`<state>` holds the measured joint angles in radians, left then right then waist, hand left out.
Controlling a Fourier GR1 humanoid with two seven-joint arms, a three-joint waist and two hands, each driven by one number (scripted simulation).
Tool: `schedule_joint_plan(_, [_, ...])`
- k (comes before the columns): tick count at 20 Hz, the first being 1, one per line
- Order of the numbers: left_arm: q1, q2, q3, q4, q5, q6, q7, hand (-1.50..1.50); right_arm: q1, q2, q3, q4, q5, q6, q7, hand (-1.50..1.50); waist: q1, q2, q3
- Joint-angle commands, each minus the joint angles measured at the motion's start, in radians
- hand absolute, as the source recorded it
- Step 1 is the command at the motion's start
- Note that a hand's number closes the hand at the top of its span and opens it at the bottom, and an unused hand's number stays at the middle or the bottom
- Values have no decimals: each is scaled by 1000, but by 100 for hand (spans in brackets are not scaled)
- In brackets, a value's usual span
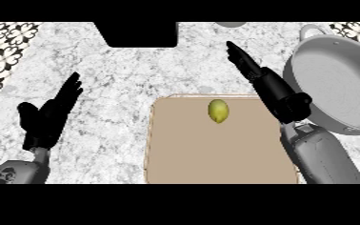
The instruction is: Pick the lemon from the tray and place it in the pot
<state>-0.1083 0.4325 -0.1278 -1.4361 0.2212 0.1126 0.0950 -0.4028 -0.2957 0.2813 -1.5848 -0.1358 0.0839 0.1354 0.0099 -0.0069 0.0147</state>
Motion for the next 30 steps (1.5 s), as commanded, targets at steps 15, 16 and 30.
schedule_joint_plan(15, [-120, -74, 100, -118, 24, 133, 64, 0, 81, 32, -345, 618, 99, -179, -933, -150, 5, 15, -12])
schedule_joint_plan(16, [-115, -72, 118, -165, 26, 146, 94, 0, 69, -27, -359, 564, 72, -106, -872, -150, -3, 9, -14])
schedule_joint_plan(30, [-94, -116, 103, -122, -15, 133, 51, 0, -80, -193, -12, 326, 340, 143, -221, -150, -11, 4, -18])
